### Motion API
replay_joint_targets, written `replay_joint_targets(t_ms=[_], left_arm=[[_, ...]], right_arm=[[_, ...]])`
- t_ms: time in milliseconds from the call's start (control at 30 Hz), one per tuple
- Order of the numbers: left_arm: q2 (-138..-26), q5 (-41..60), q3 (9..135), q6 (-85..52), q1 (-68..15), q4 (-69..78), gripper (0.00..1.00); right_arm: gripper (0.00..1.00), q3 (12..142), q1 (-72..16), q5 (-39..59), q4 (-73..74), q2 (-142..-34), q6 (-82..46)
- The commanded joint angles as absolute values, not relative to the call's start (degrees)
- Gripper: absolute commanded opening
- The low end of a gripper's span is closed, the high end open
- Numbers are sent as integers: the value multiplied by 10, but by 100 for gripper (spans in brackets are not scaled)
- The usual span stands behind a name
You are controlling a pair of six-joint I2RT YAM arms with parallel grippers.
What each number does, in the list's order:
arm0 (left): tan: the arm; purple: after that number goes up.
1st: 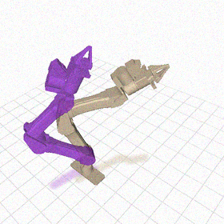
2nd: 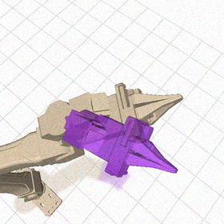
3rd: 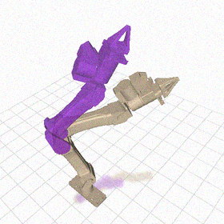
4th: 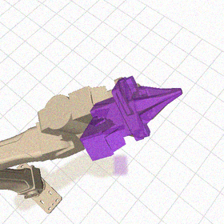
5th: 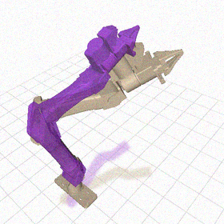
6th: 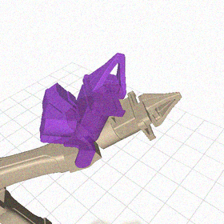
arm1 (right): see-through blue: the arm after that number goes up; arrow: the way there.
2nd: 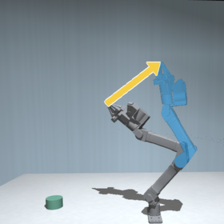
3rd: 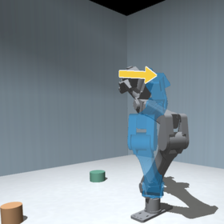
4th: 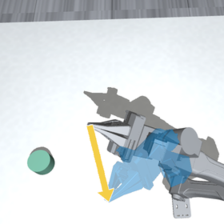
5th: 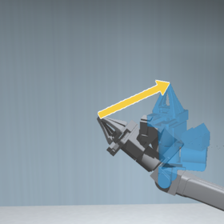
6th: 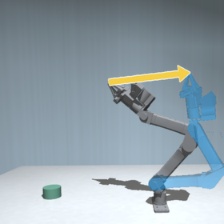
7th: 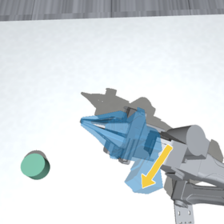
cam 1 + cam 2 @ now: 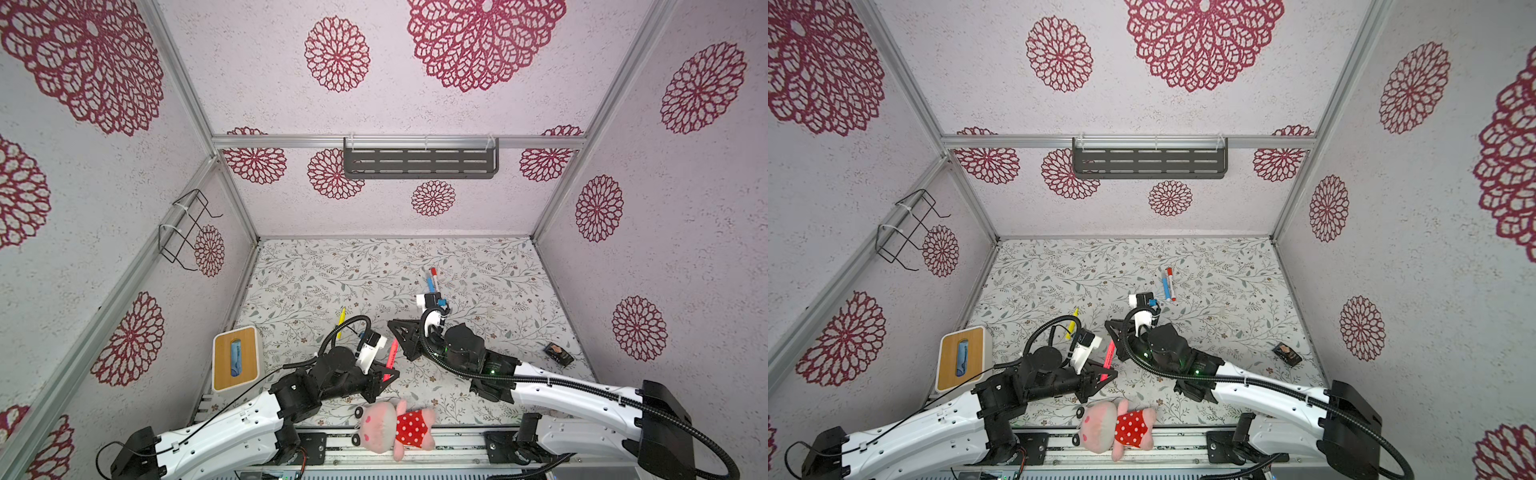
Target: Insert the pens into the pen caps
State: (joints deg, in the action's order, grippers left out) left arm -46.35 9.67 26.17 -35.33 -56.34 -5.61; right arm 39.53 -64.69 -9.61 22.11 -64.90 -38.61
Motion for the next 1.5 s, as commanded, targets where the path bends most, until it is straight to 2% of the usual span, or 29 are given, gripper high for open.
replay_joint_targets(t_ms=[0, 1167, 1467], left_arm=[[-436, -16, 295, -383, -512, 93, 0], [-423, 4, 338, -356, -461, 75, 0], [-425, 17, 318, -357, -459, 57, 0]], right_arm=[[0, 345, -714, 39, 99, -657, -386], [0, 312, -787, 42, 134, -729, -426], [0, 372, -760, -3, 41, -663, -386]])
